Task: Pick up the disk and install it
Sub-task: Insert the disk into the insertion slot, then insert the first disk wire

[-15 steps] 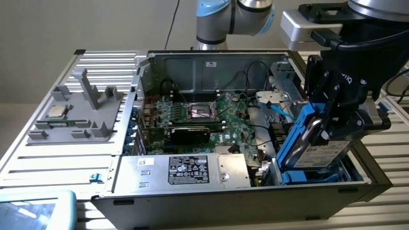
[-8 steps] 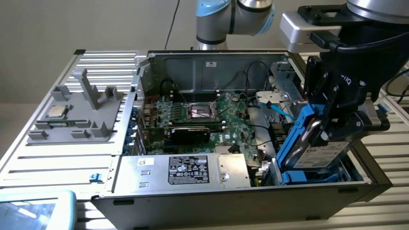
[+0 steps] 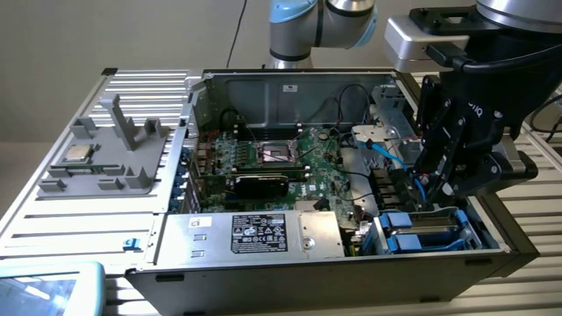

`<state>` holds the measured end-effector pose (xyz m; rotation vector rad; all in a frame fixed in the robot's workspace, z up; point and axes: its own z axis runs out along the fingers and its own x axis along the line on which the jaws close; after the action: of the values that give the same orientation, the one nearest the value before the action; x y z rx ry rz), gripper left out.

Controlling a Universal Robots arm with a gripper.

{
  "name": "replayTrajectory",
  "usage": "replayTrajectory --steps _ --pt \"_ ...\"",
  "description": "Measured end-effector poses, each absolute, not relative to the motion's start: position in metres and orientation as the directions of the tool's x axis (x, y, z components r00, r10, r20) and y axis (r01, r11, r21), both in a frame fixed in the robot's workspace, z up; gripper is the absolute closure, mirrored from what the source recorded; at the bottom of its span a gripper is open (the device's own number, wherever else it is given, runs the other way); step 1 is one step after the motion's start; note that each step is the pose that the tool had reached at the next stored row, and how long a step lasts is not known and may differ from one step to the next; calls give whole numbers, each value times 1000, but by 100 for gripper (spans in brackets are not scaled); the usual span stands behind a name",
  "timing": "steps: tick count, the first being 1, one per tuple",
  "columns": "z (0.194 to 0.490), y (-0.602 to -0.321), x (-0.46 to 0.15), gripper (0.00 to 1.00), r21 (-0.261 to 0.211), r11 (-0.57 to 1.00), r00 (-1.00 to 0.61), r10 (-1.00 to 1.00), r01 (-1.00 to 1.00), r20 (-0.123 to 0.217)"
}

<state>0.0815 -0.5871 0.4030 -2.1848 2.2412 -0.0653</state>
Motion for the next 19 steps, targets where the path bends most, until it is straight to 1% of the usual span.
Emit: replayTrajectory --steps 19 --pt "405 -586 84 54 -38 25 -26 -999 -999 23"
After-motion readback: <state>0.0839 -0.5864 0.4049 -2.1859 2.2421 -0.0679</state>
